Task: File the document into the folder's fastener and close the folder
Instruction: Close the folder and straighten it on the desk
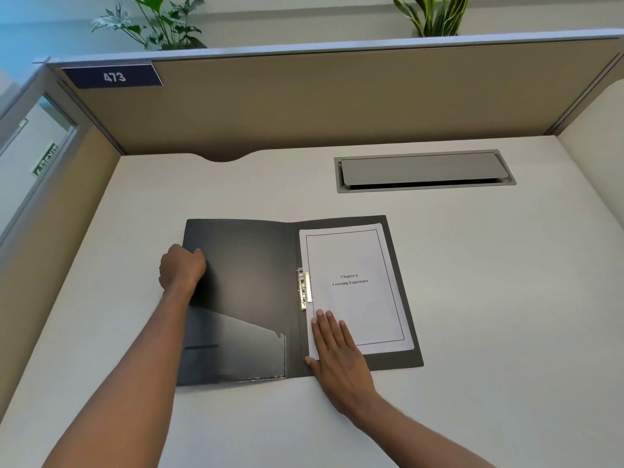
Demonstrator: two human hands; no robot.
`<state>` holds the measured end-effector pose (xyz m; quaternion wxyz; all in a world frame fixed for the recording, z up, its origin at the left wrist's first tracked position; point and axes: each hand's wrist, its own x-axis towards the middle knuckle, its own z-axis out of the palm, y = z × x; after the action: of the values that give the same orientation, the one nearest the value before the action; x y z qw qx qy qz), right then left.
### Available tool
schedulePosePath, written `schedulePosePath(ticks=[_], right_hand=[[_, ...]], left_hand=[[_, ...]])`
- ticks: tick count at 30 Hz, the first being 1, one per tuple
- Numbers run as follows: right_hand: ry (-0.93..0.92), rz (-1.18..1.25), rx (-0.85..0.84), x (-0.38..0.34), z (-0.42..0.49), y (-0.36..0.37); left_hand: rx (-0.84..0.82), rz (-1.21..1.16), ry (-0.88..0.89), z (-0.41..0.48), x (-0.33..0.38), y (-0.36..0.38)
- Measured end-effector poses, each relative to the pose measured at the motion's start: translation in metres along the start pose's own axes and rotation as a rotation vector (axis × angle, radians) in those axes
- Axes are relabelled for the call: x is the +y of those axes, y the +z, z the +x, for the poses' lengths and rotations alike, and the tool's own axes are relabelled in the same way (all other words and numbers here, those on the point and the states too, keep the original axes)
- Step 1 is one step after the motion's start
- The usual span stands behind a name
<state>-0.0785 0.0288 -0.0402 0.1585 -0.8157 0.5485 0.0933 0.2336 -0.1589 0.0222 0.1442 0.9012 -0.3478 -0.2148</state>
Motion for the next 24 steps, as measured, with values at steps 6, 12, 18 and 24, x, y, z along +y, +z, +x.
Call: schedulePosePath(ticks=[6, 12, 18, 24], right_hand=[[0.012, 0.007, 0.002, -0.001, 0.002, 0.001], [0.006, 0.016, 0.003, 0.001, 0.001, 0.0], [0.004, 0.093, 0.018, 0.007, -0.003, -0.001], [0.093, 0.988, 0.269, -0.004, -0.013, -0.084]], left_hand=[[0.044, 0.059, 0.081, -0.008, 0.015, -0.032], [0.148, 0.055, 0.222, -0.034, 0.044, -0.066], [0.094, -0.107, 0.448, -0.067, 0.092, -0.094], [-0.205, -0.339, 0.501, -0.114, 0.15, -0.084]])
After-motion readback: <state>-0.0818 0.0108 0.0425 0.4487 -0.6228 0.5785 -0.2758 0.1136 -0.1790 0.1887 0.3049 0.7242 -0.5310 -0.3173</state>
